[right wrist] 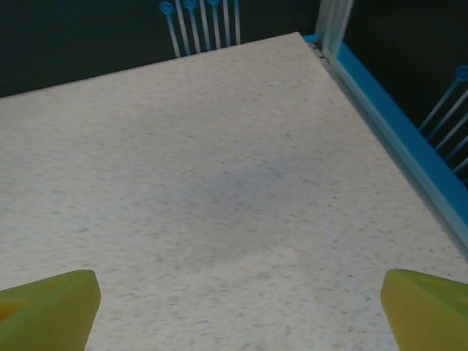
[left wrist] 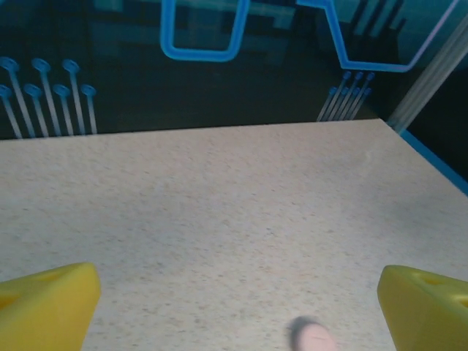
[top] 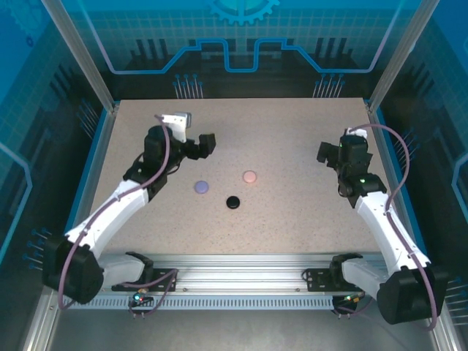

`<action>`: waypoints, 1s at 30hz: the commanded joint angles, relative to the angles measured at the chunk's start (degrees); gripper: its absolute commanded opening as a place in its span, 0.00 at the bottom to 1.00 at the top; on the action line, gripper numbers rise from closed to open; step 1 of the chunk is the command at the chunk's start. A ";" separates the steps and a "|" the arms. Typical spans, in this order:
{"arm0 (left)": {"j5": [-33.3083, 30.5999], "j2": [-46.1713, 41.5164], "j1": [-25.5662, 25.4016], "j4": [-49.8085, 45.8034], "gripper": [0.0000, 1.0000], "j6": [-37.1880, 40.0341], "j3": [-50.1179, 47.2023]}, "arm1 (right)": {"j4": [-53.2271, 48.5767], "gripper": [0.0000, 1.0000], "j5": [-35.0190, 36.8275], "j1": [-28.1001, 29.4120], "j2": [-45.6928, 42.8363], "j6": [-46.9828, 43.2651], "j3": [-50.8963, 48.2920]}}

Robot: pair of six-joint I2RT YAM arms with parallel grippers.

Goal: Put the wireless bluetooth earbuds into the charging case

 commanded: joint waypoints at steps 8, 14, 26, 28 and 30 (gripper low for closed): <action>-9.31 -4.80 5.32 22.04 0.99 12.89 -16.92 | 33.30 1.00 -3.45 -1.97 6.39 -10.21 -19.82; -11.02 -3.23 8.31 24.58 0.99 14.01 -23.02 | 44.45 1.00 -8.17 -1.95 11.47 -13.87 -23.71; -6.53 8.35 13.84 43.80 0.99 10.85 -33.33 | 59.08 1.00 -17.28 -0.58 15.89 -18.13 -27.89; -4.54 11.70 14.27 46.10 0.99 11.12 -33.23 | 64.52 1.00 -17.49 0.37 18.28 -19.21 -29.46; -2.69 13.64 15.22 47.62 0.99 10.76 -33.27 | 67.86 1.00 -19.10 1.19 21.34 -20.93 -29.86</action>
